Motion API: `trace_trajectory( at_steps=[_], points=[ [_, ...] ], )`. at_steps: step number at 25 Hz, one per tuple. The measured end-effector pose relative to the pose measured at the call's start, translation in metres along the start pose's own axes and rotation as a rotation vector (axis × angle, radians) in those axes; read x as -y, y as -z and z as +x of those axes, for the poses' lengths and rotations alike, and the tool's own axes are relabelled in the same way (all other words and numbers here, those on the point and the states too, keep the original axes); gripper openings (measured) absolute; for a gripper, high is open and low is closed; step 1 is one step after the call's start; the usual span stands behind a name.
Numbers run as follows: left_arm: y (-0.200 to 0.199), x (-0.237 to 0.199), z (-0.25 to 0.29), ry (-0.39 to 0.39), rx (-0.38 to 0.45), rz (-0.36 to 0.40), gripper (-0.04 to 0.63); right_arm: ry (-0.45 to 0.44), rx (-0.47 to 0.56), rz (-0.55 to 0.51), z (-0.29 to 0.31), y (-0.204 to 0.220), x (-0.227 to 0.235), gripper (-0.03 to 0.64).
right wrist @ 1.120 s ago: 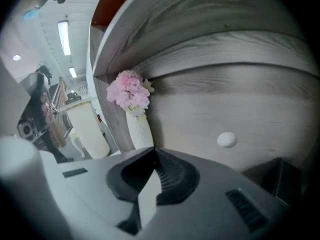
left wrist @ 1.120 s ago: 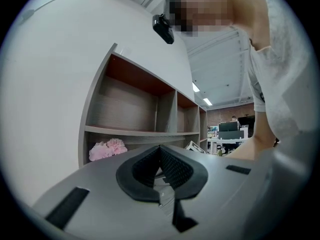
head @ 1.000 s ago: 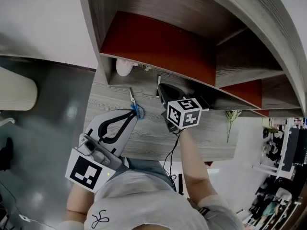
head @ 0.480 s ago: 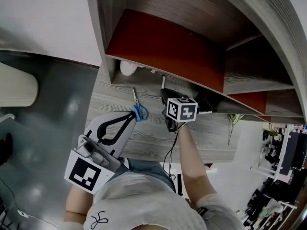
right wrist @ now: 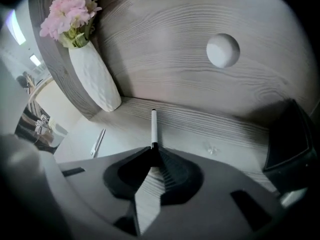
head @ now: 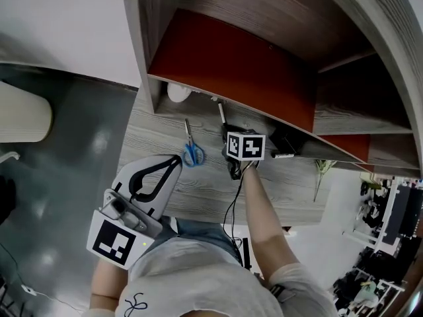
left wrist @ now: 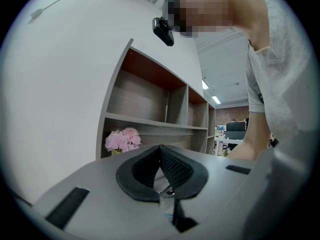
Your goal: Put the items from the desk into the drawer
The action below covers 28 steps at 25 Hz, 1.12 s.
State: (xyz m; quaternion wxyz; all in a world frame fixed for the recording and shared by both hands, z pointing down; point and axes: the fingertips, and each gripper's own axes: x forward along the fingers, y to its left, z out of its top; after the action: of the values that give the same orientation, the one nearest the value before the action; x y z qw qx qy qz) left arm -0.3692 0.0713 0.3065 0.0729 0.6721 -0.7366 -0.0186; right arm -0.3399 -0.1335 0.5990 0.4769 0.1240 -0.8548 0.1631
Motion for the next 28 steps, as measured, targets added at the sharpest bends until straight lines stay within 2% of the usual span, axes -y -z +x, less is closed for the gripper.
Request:
trace_trajectory(
  at_steps=[8, 14, 21, 28],
  points=[
    [-0.003, 0.009, -0.001, 0.01, 0.002, 0.016, 0.009, 0.02, -0.013, -0.07, -0.002, 0.002, -0.004, 0.052],
    [-0.008, 0.019, -0.006, 0.026, 0.011, 0.038, 0.009, -0.026, 0.053, -0.049, -0.022, 0.005, -0.024, 0.051],
    [-0.017, 0.042, -0.01, 0.086, 0.039, 0.05, 0.009, -0.069, 0.19, -0.05, -0.078, -0.002, -0.044, 0.051],
    [-0.027, 0.077, -0.018, 0.182, 0.067, 0.071, 0.009, -0.112, 0.4, -0.03, -0.167, 0.001, -0.071, 0.051]
  ],
)
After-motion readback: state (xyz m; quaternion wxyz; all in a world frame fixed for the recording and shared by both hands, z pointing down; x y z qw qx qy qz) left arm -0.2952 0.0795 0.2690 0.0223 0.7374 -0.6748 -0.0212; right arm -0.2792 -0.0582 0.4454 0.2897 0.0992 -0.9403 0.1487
